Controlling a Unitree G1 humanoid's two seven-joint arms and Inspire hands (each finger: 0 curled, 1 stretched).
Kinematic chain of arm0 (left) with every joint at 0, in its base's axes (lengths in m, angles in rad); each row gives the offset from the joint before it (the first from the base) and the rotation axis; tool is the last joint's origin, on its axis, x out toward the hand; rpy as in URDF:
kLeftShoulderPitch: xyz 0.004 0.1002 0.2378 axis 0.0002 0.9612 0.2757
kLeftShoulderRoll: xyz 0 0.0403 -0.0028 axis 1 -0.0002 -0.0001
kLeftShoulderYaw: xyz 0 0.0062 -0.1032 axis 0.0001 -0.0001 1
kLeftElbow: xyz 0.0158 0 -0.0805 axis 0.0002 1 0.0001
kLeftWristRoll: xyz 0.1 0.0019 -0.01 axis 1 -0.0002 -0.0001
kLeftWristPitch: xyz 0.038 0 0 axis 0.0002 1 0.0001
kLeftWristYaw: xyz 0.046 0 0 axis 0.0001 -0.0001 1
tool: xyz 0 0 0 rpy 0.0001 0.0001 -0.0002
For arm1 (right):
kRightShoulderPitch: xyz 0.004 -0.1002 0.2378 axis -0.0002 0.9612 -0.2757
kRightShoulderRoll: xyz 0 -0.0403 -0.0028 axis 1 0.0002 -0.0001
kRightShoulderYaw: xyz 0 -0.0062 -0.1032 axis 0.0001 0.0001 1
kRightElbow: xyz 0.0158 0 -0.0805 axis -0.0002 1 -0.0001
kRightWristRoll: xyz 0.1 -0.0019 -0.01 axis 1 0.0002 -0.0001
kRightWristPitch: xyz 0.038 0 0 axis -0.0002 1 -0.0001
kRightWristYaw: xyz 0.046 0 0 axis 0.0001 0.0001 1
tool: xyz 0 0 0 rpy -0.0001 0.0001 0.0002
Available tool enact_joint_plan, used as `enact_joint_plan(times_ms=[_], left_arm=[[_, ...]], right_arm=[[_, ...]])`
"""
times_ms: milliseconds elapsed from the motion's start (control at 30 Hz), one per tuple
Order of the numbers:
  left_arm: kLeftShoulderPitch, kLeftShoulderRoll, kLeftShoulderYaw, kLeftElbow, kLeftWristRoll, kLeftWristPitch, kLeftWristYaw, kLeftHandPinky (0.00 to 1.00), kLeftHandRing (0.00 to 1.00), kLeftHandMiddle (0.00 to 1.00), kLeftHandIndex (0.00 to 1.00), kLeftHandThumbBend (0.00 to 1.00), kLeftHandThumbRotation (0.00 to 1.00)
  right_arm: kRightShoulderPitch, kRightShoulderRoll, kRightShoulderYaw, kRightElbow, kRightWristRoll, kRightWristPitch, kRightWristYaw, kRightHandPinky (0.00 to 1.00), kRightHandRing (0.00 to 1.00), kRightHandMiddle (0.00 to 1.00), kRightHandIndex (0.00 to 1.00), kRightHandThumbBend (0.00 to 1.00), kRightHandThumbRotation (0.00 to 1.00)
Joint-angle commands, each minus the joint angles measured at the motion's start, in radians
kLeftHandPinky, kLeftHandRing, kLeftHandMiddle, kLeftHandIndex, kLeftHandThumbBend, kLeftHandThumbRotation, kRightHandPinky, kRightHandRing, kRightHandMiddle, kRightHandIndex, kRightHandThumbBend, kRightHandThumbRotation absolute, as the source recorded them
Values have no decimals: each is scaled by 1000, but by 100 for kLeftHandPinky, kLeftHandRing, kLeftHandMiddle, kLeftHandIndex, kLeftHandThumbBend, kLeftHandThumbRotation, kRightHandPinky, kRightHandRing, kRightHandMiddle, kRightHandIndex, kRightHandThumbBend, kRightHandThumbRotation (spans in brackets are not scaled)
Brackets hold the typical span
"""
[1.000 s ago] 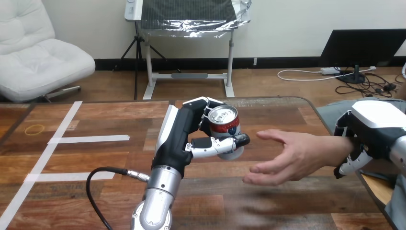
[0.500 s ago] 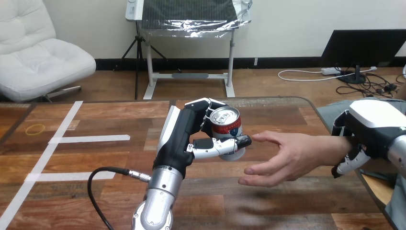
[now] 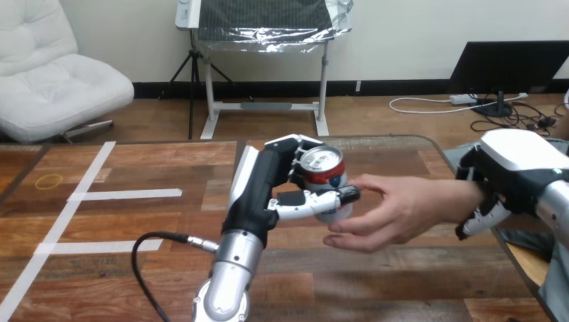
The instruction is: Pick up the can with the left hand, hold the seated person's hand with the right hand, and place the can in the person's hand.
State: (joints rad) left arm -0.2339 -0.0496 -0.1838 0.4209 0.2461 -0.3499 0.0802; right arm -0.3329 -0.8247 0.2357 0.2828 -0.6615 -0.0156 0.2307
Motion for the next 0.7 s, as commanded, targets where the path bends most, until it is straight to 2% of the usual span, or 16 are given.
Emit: enact_joint_plan(times_ms=[0,333,667], left_arm=[[-105,-36,-13,-23,-10,-10,-4,41,42,46,52,57,0],[-120,-65,-43,-25,-1,20,-1,41,42,45,52,56,0],[-131,-98,-73,1,-19,15,-2,41,42,45,52,55,0]], right_arm=[[-33,4,-47,-38,11,25,-6,28,36,45,49,79,0],[-38,-6,-48,-85,13,21,9,26,33,42,48,79,0],[-38,-3,-50,-122,15,38,27,25,33,42,48,79,0]])
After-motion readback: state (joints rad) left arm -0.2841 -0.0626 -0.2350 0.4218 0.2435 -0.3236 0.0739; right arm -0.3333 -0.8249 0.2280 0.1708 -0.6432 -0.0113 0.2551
